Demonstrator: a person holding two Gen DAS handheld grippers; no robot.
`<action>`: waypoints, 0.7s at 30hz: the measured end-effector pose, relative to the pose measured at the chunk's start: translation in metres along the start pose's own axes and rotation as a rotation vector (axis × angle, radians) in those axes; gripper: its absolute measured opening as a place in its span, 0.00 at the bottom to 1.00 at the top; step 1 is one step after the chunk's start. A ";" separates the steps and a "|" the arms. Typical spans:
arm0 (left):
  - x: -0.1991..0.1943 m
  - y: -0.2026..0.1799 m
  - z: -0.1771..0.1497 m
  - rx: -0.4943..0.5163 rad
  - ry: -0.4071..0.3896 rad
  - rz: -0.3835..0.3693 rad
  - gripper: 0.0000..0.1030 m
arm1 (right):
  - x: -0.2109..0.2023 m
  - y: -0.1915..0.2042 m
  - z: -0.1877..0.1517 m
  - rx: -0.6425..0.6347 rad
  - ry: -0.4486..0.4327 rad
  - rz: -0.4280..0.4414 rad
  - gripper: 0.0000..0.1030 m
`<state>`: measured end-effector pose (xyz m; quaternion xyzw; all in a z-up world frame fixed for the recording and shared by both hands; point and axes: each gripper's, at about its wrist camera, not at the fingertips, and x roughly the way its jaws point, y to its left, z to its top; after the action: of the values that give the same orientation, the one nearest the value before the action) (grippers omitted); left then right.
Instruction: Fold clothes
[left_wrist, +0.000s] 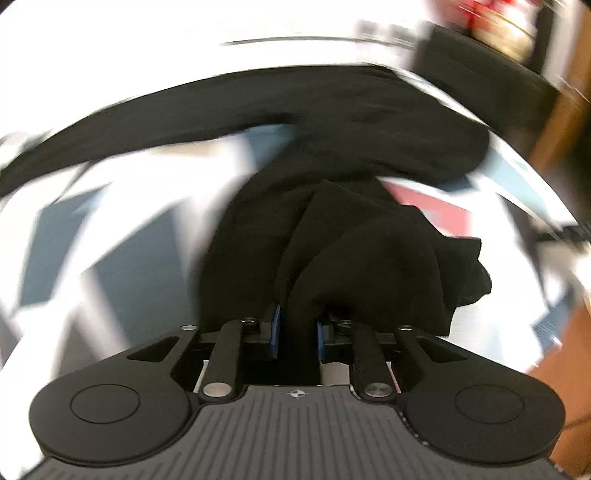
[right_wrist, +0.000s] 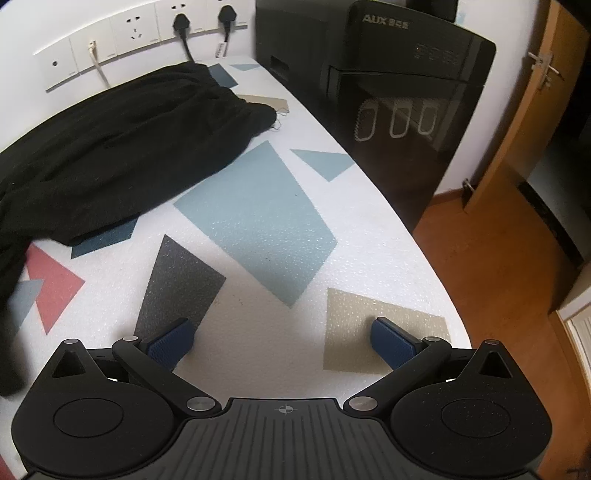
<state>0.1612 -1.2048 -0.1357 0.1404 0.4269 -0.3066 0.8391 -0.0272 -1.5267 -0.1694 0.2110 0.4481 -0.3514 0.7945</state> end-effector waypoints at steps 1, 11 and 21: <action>-0.008 0.020 -0.001 -0.047 -0.026 0.059 0.18 | 0.000 0.001 0.002 0.012 0.013 -0.011 0.99; -0.061 0.157 -0.013 -0.322 -0.144 0.320 0.75 | -0.014 0.078 -0.010 0.014 0.025 -0.082 0.99; -0.049 0.155 -0.070 -0.367 0.008 0.058 0.90 | -0.023 0.138 -0.021 -0.076 0.080 -0.045 0.99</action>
<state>0.1939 -1.0314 -0.1422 -0.0017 0.4747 -0.1985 0.8574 0.0557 -1.4131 -0.1579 0.1845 0.4971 -0.3431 0.7754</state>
